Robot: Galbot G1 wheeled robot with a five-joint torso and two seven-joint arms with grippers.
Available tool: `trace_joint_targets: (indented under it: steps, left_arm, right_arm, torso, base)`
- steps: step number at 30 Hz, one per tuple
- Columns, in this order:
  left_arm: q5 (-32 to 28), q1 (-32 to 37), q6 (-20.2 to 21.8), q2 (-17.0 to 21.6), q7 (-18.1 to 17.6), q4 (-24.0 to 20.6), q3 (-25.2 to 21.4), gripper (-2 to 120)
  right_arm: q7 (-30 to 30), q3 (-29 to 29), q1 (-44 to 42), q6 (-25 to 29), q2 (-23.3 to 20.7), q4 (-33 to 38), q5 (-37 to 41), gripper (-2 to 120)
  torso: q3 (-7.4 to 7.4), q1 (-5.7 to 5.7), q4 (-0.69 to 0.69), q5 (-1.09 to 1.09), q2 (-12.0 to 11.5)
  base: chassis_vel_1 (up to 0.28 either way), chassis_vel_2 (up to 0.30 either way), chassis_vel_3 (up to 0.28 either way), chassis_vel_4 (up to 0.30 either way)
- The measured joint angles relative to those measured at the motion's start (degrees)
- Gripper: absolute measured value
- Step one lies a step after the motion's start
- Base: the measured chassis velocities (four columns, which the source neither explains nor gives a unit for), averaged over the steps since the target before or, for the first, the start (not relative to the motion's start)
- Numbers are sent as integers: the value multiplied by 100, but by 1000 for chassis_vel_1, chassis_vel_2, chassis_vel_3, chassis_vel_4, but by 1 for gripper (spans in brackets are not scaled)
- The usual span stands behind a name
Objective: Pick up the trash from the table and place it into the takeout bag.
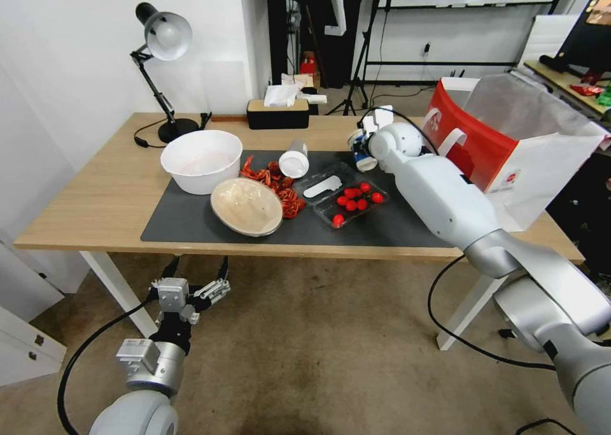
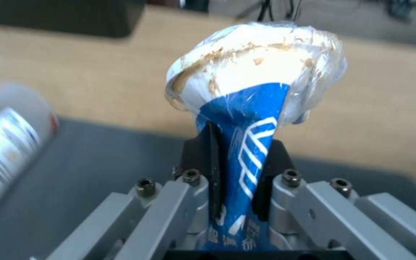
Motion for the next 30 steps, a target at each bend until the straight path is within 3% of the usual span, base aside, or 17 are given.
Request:
trace_joint_targets:
  steps: [5,13,16,19,20,22,24,25,28,30]
  left_arm:
    - [4,5,0,-6,-3,-21,-2,100]
    - [4,14,-1,-18,-47,-47,-17,100]
    - [3,14,-4,-32,-115,-47,-28,100]
    - [3,14,-5,-36,-120,-47,-30,100]
    - [4,16,-6,-48,-123,-50,-35,100]
    - [5,18,-6,-50,-124,-49,-35,100]
    - [10,20,-19,-62,-120,-43,-32,100]
    - [10,20,-19,-62,-120,-43,-32,100]
    - [11,20,-27,-69,-113,-16,-28,100]
    - [11,20,-27,-69,-112,-2,-28,100]
  right_arm:
    - [-132,162,-109,366,-278,863,-530,8]
    - [-411,321,-455,739,-608,1896,-626,8]
    - [-735,452,-983,860,-833,2724,-653,8]
    - [-893,501,-1183,1083,-911,2958,-734,8]
    - [-1290,673,-1617,1684,-1083,3335,-1120,8]
    - [-1372,717,-1712,1827,-1116,3387,-1232,8]
    - [-1713,1067,-2329,2918,-1269,3592,-1812,8]
    - [-1713,1067,-2329,2918,-1269,3592,-1812,8]
    - [-1672,1756,-2932,3936,-1369,3896,-2216,8]
    - [-1601,1954,-3060,4094,-1423,3993,-2267,8]
  torso:
    - [0,0,-1,0,0]
    - [0,-1,0,-1,0]
    - [0,0,0,0,0]
    - [0,0,0,0,0]
    - [-1,-1,0,-2,1]
    - [-1,-1,0,0,1]
    - [0,-1,-3,3,0]
    - [0,-1,-3,3,0]
    - [0,-1,-1,-1,0]
    - [0,-1,-1,0,0]
  base:
    - [0,0,0,0]
    - [0,0,0,0]
    - [0,0,0,0]
    - [0,0,0,0]
    - [0,0,0,0]
    - [0,0,0,0]
    - [0,0,0,0]
    - [0,0,0,0]
    - [0,0,0,0]
    - [0,0,0,0]
